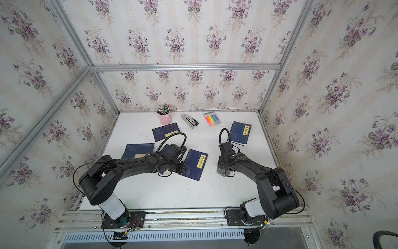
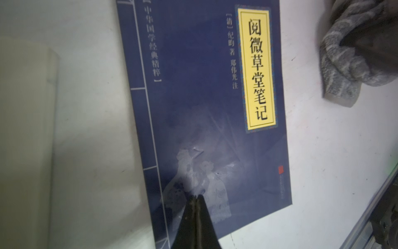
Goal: Wipe the cover of the book
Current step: Place the cleaning item at the center of the board, then pick up the book from the center of the board.
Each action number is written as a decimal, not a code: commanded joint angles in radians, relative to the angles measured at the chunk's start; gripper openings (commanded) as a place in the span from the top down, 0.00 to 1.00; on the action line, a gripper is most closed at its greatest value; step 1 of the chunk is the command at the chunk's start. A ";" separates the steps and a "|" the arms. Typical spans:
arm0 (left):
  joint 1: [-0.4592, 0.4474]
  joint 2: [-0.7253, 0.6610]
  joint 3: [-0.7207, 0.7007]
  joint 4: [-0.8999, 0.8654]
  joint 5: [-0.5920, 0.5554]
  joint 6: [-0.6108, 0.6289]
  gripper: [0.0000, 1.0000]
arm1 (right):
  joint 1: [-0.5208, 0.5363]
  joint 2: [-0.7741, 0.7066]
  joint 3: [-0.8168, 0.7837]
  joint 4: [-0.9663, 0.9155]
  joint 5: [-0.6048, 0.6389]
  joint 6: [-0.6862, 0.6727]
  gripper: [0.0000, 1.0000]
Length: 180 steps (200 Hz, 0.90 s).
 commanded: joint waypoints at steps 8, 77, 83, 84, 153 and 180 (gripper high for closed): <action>0.000 -0.051 0.021 -0.050 -0.015 0.022 0.71 | 0.002 -0.071 0.026 -0.015 0.032 -0.014 0.47; 0.079 -0.014 0.052 -0.084 -0.040 0.054 0.39 | 0.137 -0.150 0.089 -0.028 0.074 0.010 0.40; 0.083 0.000 0.059 -0.087 -0.040 0.058 0.39 | 0.151 -0.145 0.094 -0.024 0.078 0.016 0.40; 0.084 0.002 0.060 -0.087 -0.040 0.058 0.39 | 0.153 -0.143 0.095 -0.022 0.078 0.017 0.40; 0.086 0.093 0.123 -0.101 0.030 0.033 0.38 | 0.245 0.031 0.004 0.246 -0.213 0.125 0.40; 0.086 0.102 0.127 -0.101 0.064 0.020 0.38 | 0.256 0.055 -0.041 0.318 -0.285 0.155 0.43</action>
